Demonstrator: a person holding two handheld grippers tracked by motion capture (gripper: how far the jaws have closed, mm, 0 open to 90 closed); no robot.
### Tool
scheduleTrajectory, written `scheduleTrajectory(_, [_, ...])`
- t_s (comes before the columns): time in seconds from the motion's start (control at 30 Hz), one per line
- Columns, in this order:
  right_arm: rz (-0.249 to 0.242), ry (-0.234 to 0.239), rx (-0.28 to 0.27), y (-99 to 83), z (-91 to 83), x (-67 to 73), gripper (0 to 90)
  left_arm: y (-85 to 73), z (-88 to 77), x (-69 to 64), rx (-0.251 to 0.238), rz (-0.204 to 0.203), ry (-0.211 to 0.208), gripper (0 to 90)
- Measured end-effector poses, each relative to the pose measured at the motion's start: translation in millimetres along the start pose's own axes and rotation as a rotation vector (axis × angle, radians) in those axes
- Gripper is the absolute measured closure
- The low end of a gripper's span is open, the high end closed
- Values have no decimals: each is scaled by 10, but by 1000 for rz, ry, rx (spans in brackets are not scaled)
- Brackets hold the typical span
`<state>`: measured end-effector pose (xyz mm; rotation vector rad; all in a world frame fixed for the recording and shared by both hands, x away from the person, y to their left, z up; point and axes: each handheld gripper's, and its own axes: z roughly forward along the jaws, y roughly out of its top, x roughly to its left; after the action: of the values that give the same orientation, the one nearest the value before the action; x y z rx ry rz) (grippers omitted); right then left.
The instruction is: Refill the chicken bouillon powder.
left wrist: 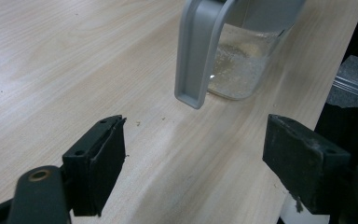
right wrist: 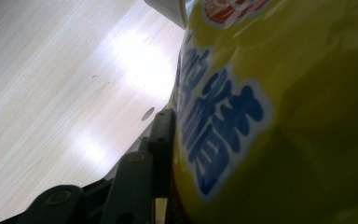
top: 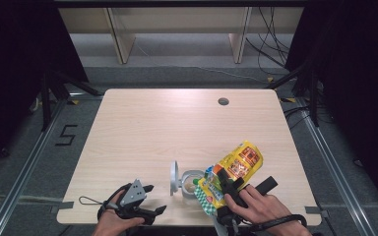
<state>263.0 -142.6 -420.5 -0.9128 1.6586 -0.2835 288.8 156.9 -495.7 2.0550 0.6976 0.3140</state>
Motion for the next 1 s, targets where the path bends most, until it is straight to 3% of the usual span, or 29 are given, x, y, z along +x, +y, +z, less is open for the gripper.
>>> scheduleTrajectory(0.13, [-46,4,4,4,1,-32,670,0,-5,5,6,6,1,204])
scheduleTrajectory(0.17, [-77,18,-1,-2,6,-36,670,-4,-3,-10,5,-19,2,204])
scheduleTrajectory(0.2, [-61,1,6,-6,-4,-39,670,-3,-12,-1,17,-8,2,204])
scheduleTrajectory(0.23, [-50,1,4,-4,-2,-36,671,-5,-1,-13,4,-25,2,204])
scheduleTrajectory(0.33, [-64,-4,4,-8,-4,-43,670,-6,3,-16,0,-29,1,204])
scheduleTrajectory(0.37, [-76,10,-7,-7,6,-45,670,-3,-11,10,28,4,10,204])
scheduleTrajectory(0.5, [-86,12,-8,0,3,-41,670,-5,2,-14,0,-26,2,203])
scheduleTrajectory(0.53, [-67,-5,-3,3,-1,-34,670,0,-19,18,32,15,8,203])
scheduleTrajectory(0.6, [-58,-1,-6,9,3,-23,670,-2,-13,10,24,6,4,203])
scheduleTrajectory(0.63, [-90,22,-9,7,10,-30,670,-2,-10,7,31,2,8,204])
scheduleTrajectory(0.67, [-92,17,-10,5,9,-33,670,-4,-4,-3,17,-14,3,204])
scheduleTrajectory(0.73, [-88,15,-14,7,18,-35,670,-2,-10,8,22,5,2,204])
scheduleTrajectory(0.8, [-94,18,-12,6,15,-38,670,-3,-3,-2,11,-8,2,204])
scheduleTrajectory(0.87, [-70,-1,-6,3,3,-32,670,-4,-3,-1,11,-8,2,204])
scheduleTrajectory(0.9, [-16,10,1,-4,-3,5,670,-3,-3,-1,11,-8,2,203])
scheduleTrajectory(0.93, [-34,14,-3,-4,-2,-4,670,-4,-8,6,27,0,11,203])
scheduleTrajectory(0.97, [-8,10,-3,-1,-3,13,670,-5,-2,-13,8,-21,4,203])
scheduleTrajectory(1.0, [-12,8,-5,-3,-4,13,670,-5,-2,-12,8,-21,5,202])
